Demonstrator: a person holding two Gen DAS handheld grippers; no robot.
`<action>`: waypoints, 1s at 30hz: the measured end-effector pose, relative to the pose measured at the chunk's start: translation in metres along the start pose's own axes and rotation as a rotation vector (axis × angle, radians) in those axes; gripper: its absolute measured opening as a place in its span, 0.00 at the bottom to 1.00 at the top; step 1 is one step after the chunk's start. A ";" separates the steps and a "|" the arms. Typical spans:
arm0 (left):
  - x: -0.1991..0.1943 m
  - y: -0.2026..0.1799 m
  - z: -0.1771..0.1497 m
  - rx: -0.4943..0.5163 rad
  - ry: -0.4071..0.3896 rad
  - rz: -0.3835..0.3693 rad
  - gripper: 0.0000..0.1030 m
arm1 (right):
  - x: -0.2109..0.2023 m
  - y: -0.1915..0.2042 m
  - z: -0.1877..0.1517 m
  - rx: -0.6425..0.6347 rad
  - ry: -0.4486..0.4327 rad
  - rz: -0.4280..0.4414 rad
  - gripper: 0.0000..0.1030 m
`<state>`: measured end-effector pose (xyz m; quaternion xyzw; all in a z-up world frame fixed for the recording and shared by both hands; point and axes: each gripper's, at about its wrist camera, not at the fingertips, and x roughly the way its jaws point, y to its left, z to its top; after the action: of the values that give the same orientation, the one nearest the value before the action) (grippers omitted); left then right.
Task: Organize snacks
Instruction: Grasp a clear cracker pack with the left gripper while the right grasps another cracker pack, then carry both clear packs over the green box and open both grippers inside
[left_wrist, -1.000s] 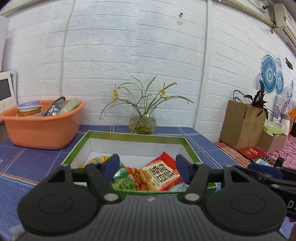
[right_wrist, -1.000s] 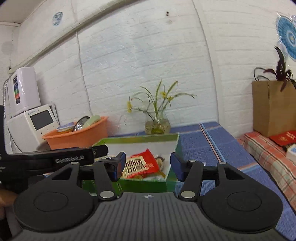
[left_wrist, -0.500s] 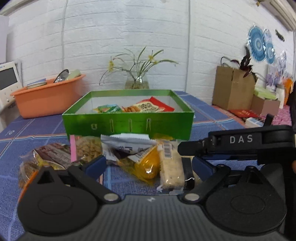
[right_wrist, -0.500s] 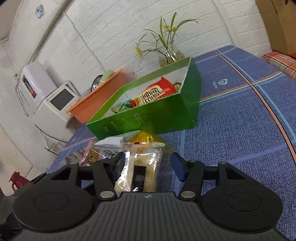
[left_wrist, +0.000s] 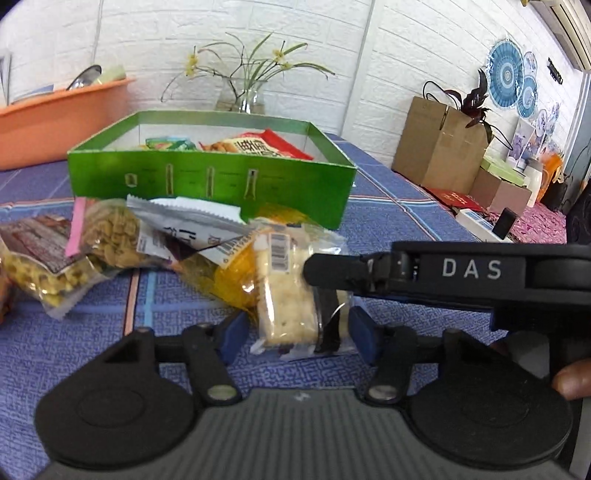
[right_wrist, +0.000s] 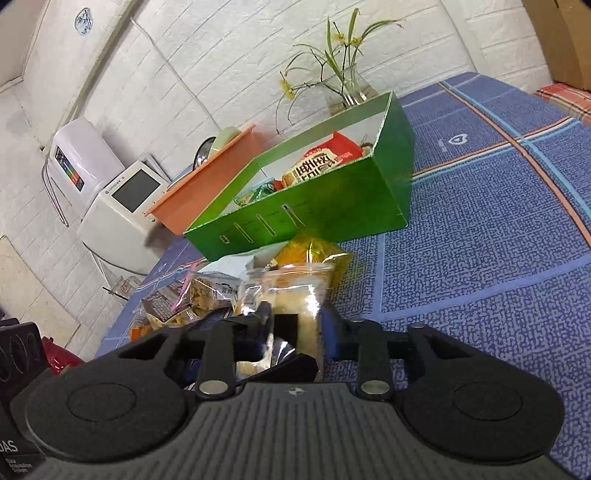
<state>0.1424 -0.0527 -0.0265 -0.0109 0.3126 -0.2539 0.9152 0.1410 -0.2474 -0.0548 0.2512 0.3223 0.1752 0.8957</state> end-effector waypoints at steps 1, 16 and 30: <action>-0.003 -0.001 0.001 0.003 -0.003 0.004 0.54 | -0.003 0.001 0.000 0.000 -0.008 0.008 0.44; -0.060 -0.025 0.010 0.145 -0.154 0.082 0.47 | -0.036 0.037 -0.002 -0.080 -0.122 0.059 0.39; -0.061 0.010 0.045 0.097 -0.232 0.088 0.46 | -0.008 0.069 0.035 -0.228 -0.125 0.094 0.39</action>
<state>0.1317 -0.0217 0.0429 0.0180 0.1922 -0.2255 0.9549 0.1484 -0.2065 0.0116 0.1733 0.2316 0.2363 0.9276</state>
